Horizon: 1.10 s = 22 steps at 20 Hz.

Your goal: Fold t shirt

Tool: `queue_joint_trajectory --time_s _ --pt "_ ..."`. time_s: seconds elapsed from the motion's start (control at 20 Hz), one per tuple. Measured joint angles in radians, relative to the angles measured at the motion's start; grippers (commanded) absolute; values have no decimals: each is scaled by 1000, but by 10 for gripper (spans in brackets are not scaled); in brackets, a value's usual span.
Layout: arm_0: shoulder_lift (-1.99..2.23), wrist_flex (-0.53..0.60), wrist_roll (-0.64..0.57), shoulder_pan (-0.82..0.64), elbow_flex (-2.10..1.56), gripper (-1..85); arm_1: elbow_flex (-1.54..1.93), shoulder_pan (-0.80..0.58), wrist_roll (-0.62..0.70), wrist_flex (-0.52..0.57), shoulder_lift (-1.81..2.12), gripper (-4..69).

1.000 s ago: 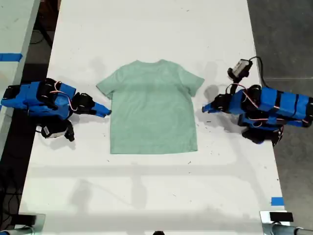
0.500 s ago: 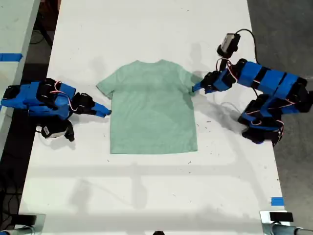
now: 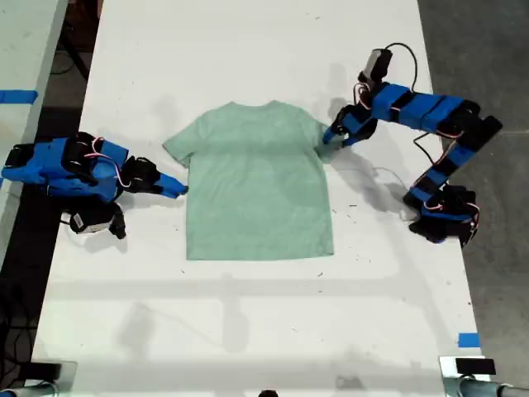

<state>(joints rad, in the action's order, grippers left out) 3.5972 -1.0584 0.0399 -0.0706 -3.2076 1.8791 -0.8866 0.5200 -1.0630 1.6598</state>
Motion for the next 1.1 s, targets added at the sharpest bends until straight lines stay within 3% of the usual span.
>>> queue_joint_trajectory --time_s 0.45,0.85,0.9,1.0,1.05,1.1 --pt "0 0 0 0 0 117 -28 25 21 20 3 6" --pt "0 0 0 0 0 117 -410 437 31 69 -94 6" --pt "0 0 0 0 0 117 -483 460 31 75 -158 38" --pt "0 0 0 0 0 117 -621 494 31 77 -270 300" --pt "0 0 0 0 0 117 -675 503 31 54 -296 242" --pt "0 0 0 0 0 117 -712 506 31 8 -296 -8"
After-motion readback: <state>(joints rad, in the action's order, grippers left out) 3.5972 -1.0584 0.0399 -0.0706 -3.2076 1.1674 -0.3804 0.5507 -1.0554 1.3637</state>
